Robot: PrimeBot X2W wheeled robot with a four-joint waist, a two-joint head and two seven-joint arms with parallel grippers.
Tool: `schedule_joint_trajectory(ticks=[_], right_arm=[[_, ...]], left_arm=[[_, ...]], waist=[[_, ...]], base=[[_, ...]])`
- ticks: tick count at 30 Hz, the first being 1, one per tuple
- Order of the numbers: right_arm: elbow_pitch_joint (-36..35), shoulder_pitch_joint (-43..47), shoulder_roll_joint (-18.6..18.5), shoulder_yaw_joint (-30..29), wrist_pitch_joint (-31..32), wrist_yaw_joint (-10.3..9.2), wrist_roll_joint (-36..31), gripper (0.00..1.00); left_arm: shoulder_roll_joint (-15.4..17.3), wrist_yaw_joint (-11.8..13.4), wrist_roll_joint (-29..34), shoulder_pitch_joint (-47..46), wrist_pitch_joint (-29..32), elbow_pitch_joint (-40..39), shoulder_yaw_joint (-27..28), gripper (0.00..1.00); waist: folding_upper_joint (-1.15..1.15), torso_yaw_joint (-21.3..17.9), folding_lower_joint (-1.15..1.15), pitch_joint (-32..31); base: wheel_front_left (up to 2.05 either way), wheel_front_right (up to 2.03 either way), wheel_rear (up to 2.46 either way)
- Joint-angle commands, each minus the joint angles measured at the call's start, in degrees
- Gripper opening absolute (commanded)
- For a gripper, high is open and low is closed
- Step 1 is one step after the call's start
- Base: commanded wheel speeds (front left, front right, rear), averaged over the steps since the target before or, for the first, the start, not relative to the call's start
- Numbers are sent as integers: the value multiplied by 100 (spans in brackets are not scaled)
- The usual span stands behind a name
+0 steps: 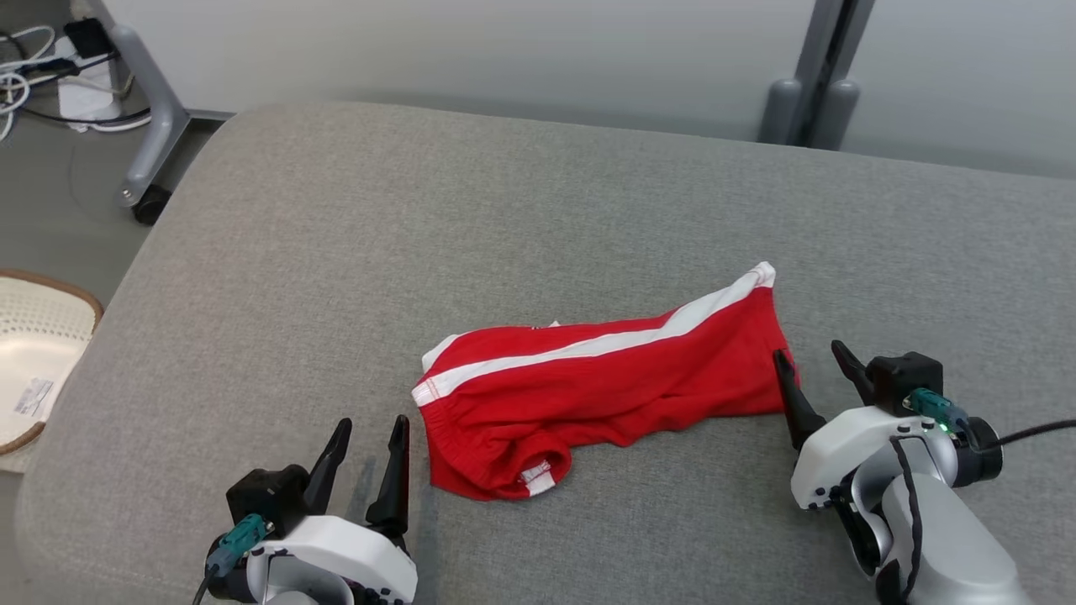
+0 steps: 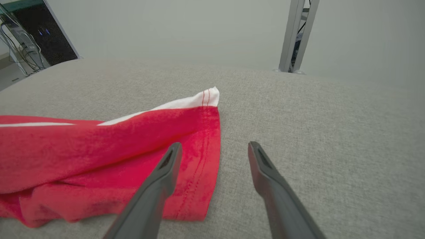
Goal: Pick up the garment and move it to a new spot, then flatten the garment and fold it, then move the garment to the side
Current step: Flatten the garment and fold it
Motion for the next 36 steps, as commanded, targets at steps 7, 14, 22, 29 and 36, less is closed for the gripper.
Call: schedule_joint_trajectory(ticks=[7, 14, 22, 29, 36], right_arm=[[1118, -496, -55, -363, 4, -2, -565, 47], [1092, -248, -51, -373, 4, -2, -503, 0], [177, 590, -37, 133, 3, -2, 20, 0], [-422, 1352, -37, 649, 3, -2, 409, 0], [-873, 1755, -40, 710, 2, -2, 565, 100]], left_arm=[[24, -1, 3, 3, -1, -237, -22, 100], [23, -11, 52, 60, 0, -366, 133, 100], [27, 40, 97, 176, -1, -295, 278, 100], [25, 106, 151, 343, -1, -205, 382, 100], [26, 219, 329, 540, 0, -160, 536, 100]], waist=[[0, 330, 0, 242], [0, 79, 0, 137], [0, -542, 0, -227], [0, -970, 0, -518], [0, -1188, 0, -757]], base=[[0, 0, 0], [0, 0, 0], [0, 0, 0], [0, 0, 0], [0, 0, 0]])
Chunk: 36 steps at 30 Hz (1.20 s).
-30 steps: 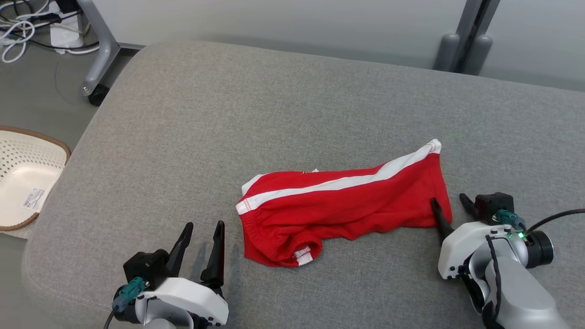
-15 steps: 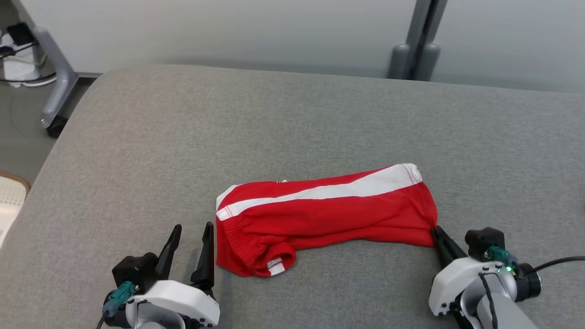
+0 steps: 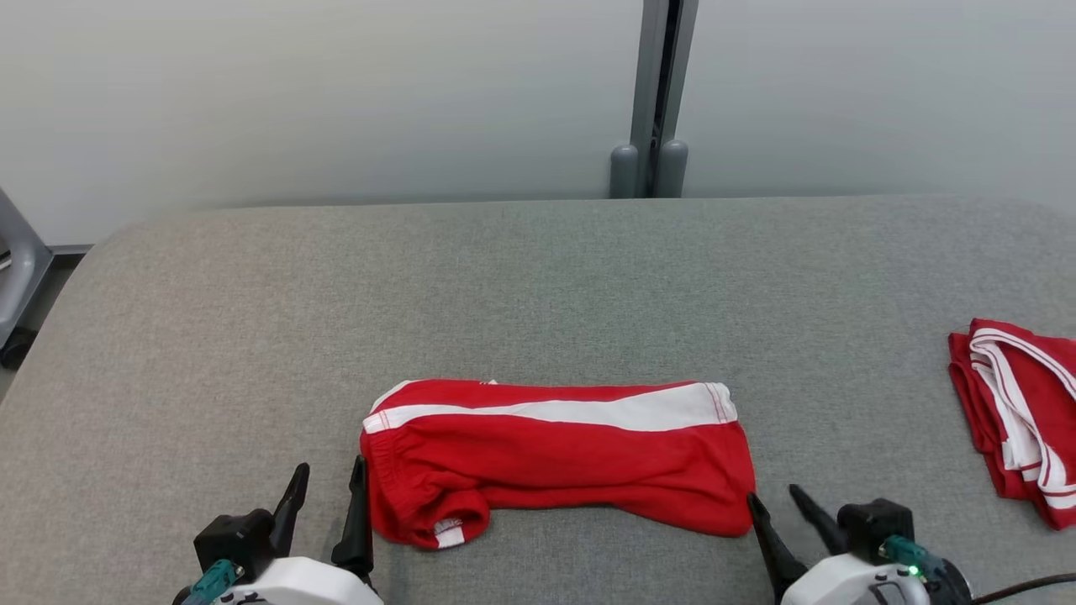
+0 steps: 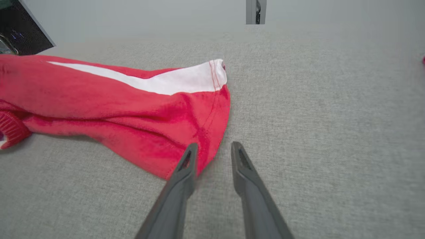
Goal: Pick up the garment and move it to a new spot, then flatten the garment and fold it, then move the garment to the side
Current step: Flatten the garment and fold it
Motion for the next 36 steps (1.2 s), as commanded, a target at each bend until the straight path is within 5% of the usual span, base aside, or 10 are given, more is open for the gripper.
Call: schedule_joint_trajectory(ticks=[1, 11, 21, 36], right_arm=[[-189, 28, -44, -131, 3, -2, -88, 100], [-1334, 260, -40, -878, 3, -2, -481, 100], [-1424, 355, -38, -843, 3, -2, -494, 100], [-1306, -47, -39, -571, 3, -2, -379, 100]], left_arm=[[29, 33, 88, 67, 1, 4, 56, 100], [25, 79, 874, 315, 0, -34, 421, 100], [28, 115, 1005, 392, 0, -20, 637, 100], [31, -268, -721, -576, 0, 620, 160, 100]], waist=[[0, -83, 0, -87], [0, -290, 0, -313], [0, -381, 0, -352], [0, -357, 0, 160]], base=[[0, 0, 0], [0, 0, 0], [0, 0, 0], [0, 0, 0]])
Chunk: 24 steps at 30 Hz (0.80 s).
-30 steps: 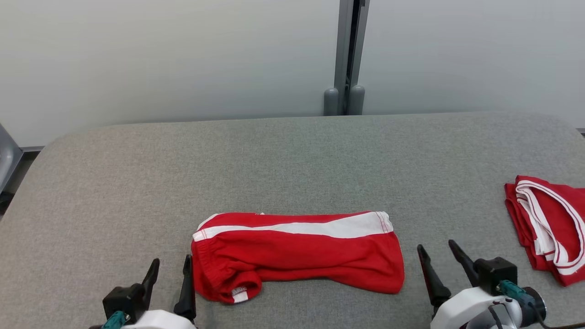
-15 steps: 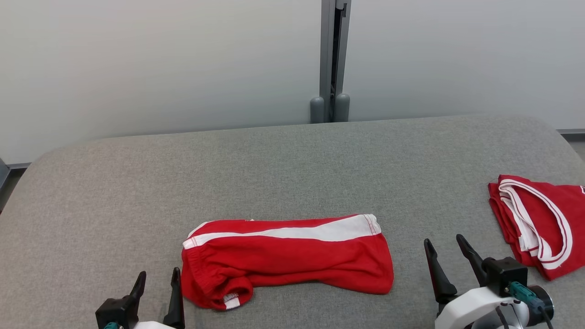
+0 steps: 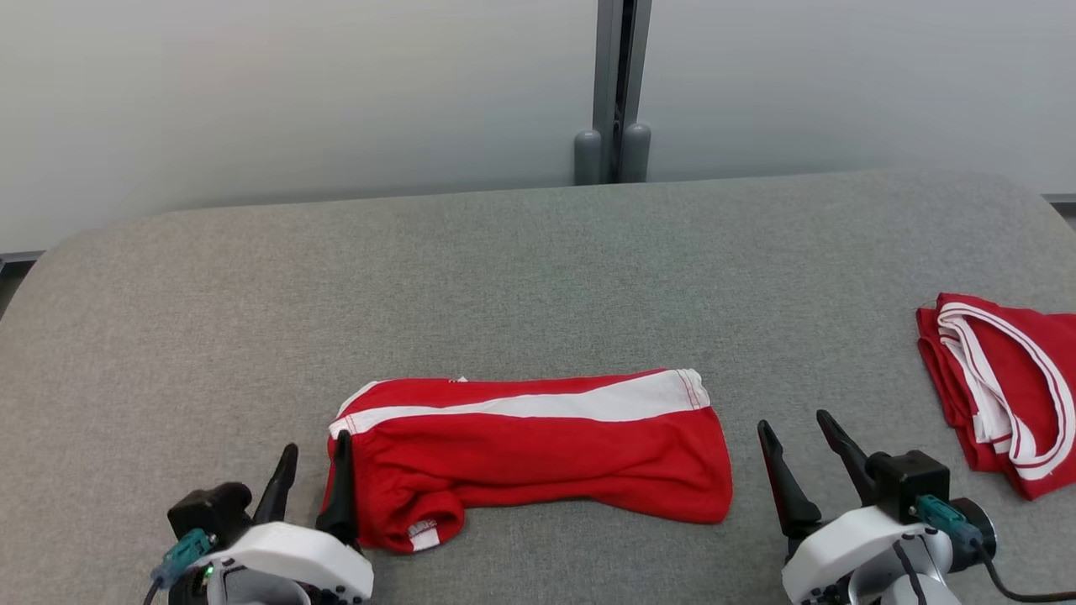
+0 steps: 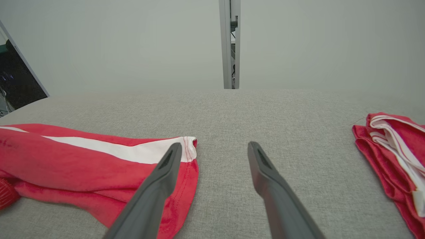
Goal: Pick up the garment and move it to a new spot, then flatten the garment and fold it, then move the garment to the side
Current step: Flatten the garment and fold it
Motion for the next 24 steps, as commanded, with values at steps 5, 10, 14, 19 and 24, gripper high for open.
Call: schedule_joint_trajectory(ticks=[5, 10, 14, 19, 24], right_arm=[[0, -219, -35, 13, 3, -2, 12, 100], [10, -299, -36, 84, 3, -2, 58, 100], [11, -294, -36, 83, 3, -2, 64, 100], [22, -327, -35, 51, 3, -2, 58, 100], [55, -416, -35, 38, 3, -2, 88, 100]], left_arm=[[27, -158, -863, -558, -1, 507, -404, 100], [28, -199, -1354, -818, 0, 731, -606, 100], [27, -237, -1592, -901, 0, 771, -693, 100], [29, -236, -1706, -944, 0, 671, -643, 85], [29, -265, -1726, -876, 0, 680, -789, 4]], waist=[[0, 1, 0, 230], [0, 15, 0, 332], [0, 36, 0, 377], [0, 65, 0, 402], [0, 130, 0, 440]], base=[[0, 0, 0], [0, 0, 0], [0, 0, 0], [0, 0, 0], [0, 0, 0]])
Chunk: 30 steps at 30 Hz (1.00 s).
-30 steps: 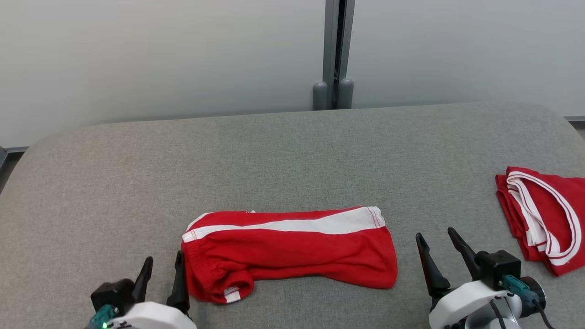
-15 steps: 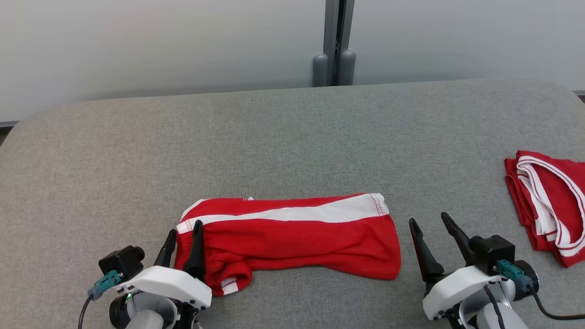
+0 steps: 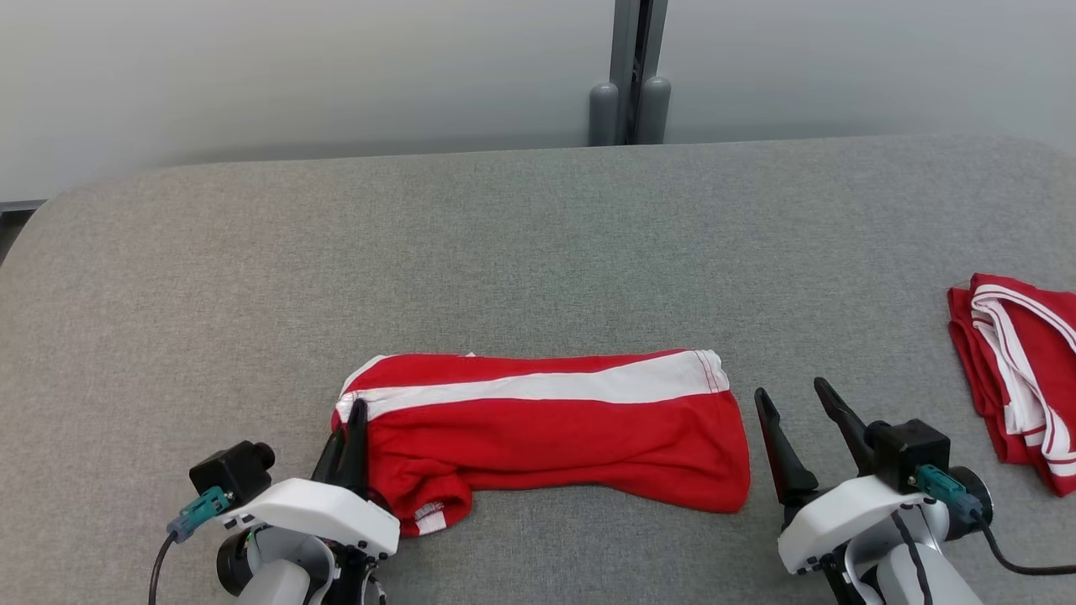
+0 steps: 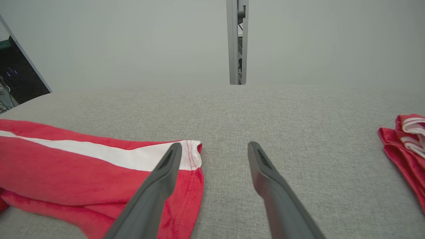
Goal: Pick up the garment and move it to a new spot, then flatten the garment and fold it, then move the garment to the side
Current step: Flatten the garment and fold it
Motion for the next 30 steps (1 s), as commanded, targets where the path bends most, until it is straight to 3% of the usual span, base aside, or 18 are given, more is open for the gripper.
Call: schedule_joint_trajectory(ticks=[1, 4, 15, 19, 20, 22, 23, 25, 30], right_arm=[[16, -98, -34, -14, 3, -2, 24, 100], [156, -230, -33, 35, 3, -2, 40, 100], [1584, -1243, -40, 490, 3, -2, 529, 100], [1880, -1454, -37, 584, 3, -2, 629, 65], [1935, -1493, -36, 597, 4, -1, 641, 49], [2087, -1531, -36, 652, 3, -1, 665, 41], [2152, -1579, -38, 666, 3, -1, 709, 32], [2268, -1672, -38, 675, 4, -1, 717, 0], [2162, -1757, -37, 562, 3, -2, 781, 0]], left_arm=[[38, -30, -33, -38, 1, 20, -27, 0], [35, -59, -198, -135, 1, 48, -104, 0], [35, -57, 198, -280, 0, -150, -220, 0], [33, -98, 158, -294, 0, -164, -291, 0], [34, -103, 141, -307, 0, -169, -306, 0], [34, -117, 135, -324, 1, -151, -350, 0], [34, -117, 125, -337, 1, -148, -361, 0], [34, -129, 131, -369, 1, -136, -382, 0], [35, -168, 281, -390, 0, -189, -278, 0]], waist=[[0, 23, 0, 28], [0, 77, 0, 111], [0, 360, 0, 396], [0, 420, 0, 449], [0, 432, 0, 463], [0, 453, 0, 479], [0, 463, 0, 487], [0, 481, 0, 503], [0, 480, 0, 440]], base=[[0, 0, 0], [0, 0, 0], [0, 0, 0], [0, 0, 0], [0, 0, 0], [0, 0, 0], [0, 0, 0], [0, 0, 0], [0, 0, 0]])
